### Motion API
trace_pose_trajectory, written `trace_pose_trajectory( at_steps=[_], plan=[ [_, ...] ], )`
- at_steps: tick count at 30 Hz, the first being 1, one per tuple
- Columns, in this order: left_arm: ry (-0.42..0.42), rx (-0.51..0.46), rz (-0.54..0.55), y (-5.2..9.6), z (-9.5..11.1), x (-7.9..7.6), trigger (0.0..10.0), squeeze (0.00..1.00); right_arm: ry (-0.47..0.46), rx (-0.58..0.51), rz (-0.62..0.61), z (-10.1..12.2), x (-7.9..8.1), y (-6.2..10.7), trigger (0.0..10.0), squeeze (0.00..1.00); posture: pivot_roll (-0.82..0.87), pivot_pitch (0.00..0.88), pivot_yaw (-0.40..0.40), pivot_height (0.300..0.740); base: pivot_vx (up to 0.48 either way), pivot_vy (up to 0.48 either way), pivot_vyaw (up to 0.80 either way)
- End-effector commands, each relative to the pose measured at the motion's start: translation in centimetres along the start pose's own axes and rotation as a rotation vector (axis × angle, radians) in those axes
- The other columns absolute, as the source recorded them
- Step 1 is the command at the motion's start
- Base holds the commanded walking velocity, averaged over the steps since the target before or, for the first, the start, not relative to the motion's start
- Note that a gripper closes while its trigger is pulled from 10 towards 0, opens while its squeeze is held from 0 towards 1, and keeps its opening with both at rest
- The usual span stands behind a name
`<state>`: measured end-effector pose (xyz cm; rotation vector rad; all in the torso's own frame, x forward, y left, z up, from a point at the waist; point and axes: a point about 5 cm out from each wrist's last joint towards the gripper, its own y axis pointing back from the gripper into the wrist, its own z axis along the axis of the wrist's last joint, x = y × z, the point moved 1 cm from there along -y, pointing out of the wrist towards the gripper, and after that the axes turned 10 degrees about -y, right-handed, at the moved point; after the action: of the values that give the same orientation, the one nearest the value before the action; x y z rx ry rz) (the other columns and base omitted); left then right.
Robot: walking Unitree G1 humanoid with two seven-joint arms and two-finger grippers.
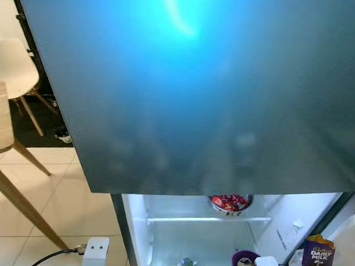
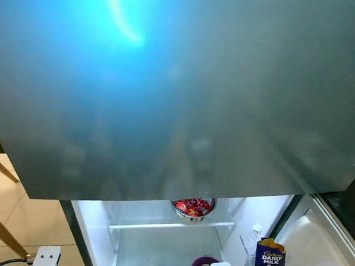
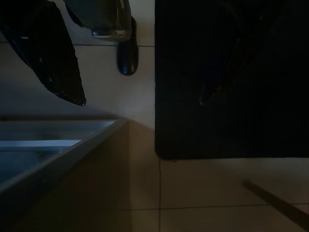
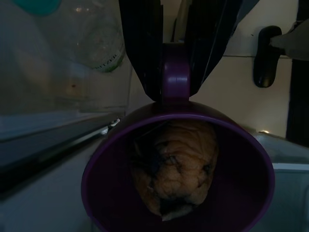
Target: Restocking fridge
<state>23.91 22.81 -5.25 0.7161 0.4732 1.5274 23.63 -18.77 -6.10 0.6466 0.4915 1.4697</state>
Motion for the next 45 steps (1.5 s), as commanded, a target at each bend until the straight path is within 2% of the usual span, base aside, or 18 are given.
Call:
trace_pose_trajectory(
  at_steps=[1,6,8,12,15,19,24,28,29,31,34,36,37,41,45],
  plan=[
    [-0.023,0.01,0.012,0.2,-0.7,0.5,10.0,0.0,-0.022,-0.034,0.016,0.8,0.5,-0.2,10.0,0.0,-0.04,0.087,0.008,0.734,0.0,0.0,0.0],
    [-0.103,0.012,-0.045,0.3,-1.1,-0.1,10.0,0.0,0.04,-0.077,0.097,2.2,2.3,-0.6,10.0,0.0,-0.04,0.089,0.011,0.734,0.0,0.0,0.0],
    [-0.11,0.031,-0.053,0.4,-1.5,-0.1,10.0,0.0,0.058,-0.092,0.125,2.7,2.9,-0.7,10.0,0.0,-0.04,0.091,0.015,0.734,0.0,0.0,0.0],
    [-0.097,0.106,-0.076,0.7,-3.0,-0.1,10.0,0.0,0.087,-0.135,0.179,4.0,4.4,-0.9,10.0,0.0,-0.04,0.091,0.015,0.734,0.0,0.0,0.0],
    [-0.158,0.147,-0.132,1.0,-4.1,-0.7,10.0,0.0,0.098,-0.157,0.21,4.6,5.0,-1.0,10.0,0.0,-0.05,0.098,0.007,0.734,0.0,0.0,0.0],
    [-0.17,0.137,-0.137,1.1,-4.2,-0.9,10.0,0.0,0.116,-0.162,0.229,4.8,5.2,-1.0,10.0,0.0,-0.05,0.099,0.005,0.734,0.0,0.0,0.0],
    [-0.162,0.047,-0.147,1.1,-3.4,-0.9,10.0,0.0,0.133,-0.197,0.258,5.6,5.7,-0.9,10.0,0.0,-0.05,0.095,0.009,0.734,0.0,0.0,0.0],
    [-0.215,0.035,-0.177,1.0,-2.8,-0.8,10.0,0.0,0.122,-0.229,0.277,6.6,6.1,-1.0,10.0,0.0,-0.05,0.086,0.029,0.734,0.0,0.0,0.0],
    [-0.241,0.033,-0.186,0.9,-2.6,-0.8,10.0,0.0,0.122,-0.258,0.292,7.4,6.4,-1.0,10.0,0.0,-0.04,0.084,0.03,0.734,0.0,0.0,0.0],
    [-0.245,0.033,-0.187,0.9,-2.6,-0.8,10.0,0.0,0.122,-0.265,0.295,7.6,6.4,-1.0,10.0,0.0,-0.04,0.084,0.03,0.734,0.0,0.0,0.0],
    [-0.223,0.017,-0.185,0.8,-2.2,-0.7,10.0,0.0,0.114,-0.309,0.308,8.9,6.5,-0.9,10.0,0.0,-0.04,0.085,0.029,0.734,0.0,0.0,0.0],
    [-0.21,-0.011,-0.198,0.7,-1.6,-0.8,10.0,0.0,0.098,-0.365,0.321,10.6,6.5,-0.8,10.0,0.0,-0.04,0.086,0.027,0.729,0.0,0.0,0.0],
    [-0.21,-0.011,-0.198,0.7,-1.6,-0.8,10.0,0.0,0.098,-0.365,0.321,10.6,6.5,-0.8,10.0,0.0,-0.04,0.086,0.027,0.729,0.0,0.0,0.0],
    [-0.24,-0.005,-0.213,0.9,-2.1,-0.8,10.0,0.0,0.091,-0.427,0.338,12.9,6.3,-0.6,10.0,0.0,-0.04,0.087,0.023,0.704,0.0,0.0,0.0],
    [-0.23,-0.008,-0.206,0.9,-2.2,-0.9,10.0,0.0,0.037,-0.473,0.331,14.6,5.9,-0.4,10.0,0.0,-0.04,0.094,0.009,0.691,0.0,0.0,0.0]
  ],
)
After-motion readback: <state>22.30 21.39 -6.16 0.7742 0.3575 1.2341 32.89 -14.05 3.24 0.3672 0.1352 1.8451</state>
